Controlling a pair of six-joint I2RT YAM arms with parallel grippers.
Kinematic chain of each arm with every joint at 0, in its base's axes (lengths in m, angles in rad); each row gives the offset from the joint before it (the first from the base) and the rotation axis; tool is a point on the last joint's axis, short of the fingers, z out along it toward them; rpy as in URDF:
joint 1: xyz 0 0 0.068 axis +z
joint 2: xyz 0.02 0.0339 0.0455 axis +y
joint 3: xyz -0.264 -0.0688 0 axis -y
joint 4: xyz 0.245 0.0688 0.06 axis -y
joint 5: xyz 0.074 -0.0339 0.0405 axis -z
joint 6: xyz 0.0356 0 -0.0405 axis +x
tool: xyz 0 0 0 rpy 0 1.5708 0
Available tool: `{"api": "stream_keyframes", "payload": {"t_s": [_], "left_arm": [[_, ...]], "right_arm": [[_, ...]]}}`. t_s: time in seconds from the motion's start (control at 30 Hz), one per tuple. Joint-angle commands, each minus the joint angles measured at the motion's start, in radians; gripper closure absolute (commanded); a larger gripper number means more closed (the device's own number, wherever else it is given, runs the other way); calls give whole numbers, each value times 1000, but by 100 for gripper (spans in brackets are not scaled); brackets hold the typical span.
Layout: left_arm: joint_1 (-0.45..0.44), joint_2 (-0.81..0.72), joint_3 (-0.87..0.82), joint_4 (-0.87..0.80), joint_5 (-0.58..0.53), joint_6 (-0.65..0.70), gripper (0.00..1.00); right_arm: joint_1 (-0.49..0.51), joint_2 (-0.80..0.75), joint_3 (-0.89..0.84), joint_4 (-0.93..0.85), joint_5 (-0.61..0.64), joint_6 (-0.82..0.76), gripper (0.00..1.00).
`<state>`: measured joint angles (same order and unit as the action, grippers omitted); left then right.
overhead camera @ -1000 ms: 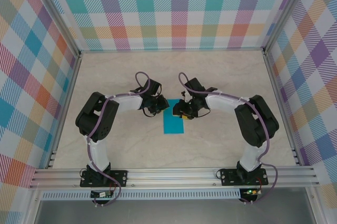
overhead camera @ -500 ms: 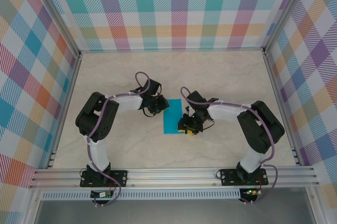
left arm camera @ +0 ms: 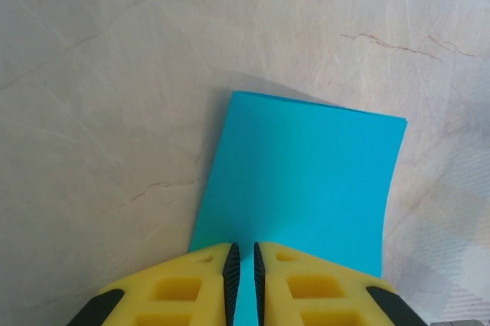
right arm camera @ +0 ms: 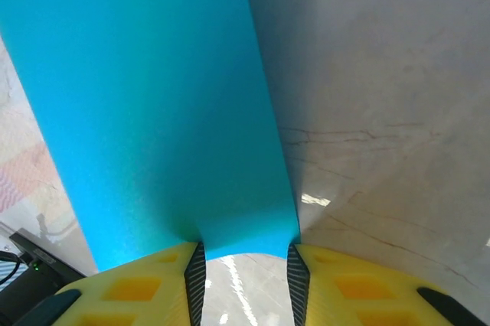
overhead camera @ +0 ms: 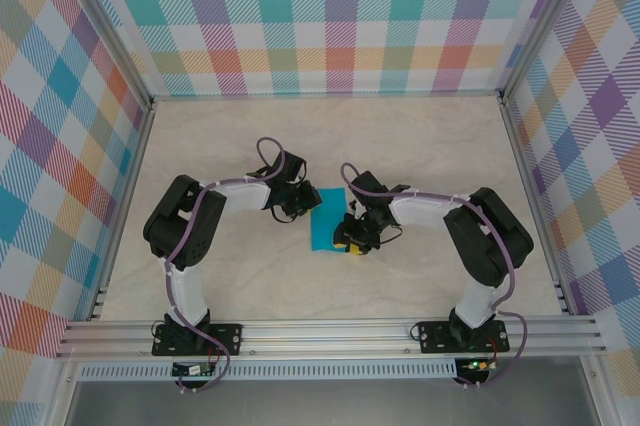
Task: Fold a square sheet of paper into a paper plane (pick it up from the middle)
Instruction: Move the paper to the center of the table.
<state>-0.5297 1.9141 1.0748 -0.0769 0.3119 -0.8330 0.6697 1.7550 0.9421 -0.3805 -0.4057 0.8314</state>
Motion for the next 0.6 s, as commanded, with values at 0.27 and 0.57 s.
{"api": "stream_keyframes", "payload": {"t_s": [0.27,0.57], "left_arm": [[-10,40,-50,-77,-3,-9,83],[-10,38,-49,-81,-3,-9,83]], "right_arm": [[-26,-30,49,153,28,37,48],[-84,-17,57,205,-27,-9,37]]}}
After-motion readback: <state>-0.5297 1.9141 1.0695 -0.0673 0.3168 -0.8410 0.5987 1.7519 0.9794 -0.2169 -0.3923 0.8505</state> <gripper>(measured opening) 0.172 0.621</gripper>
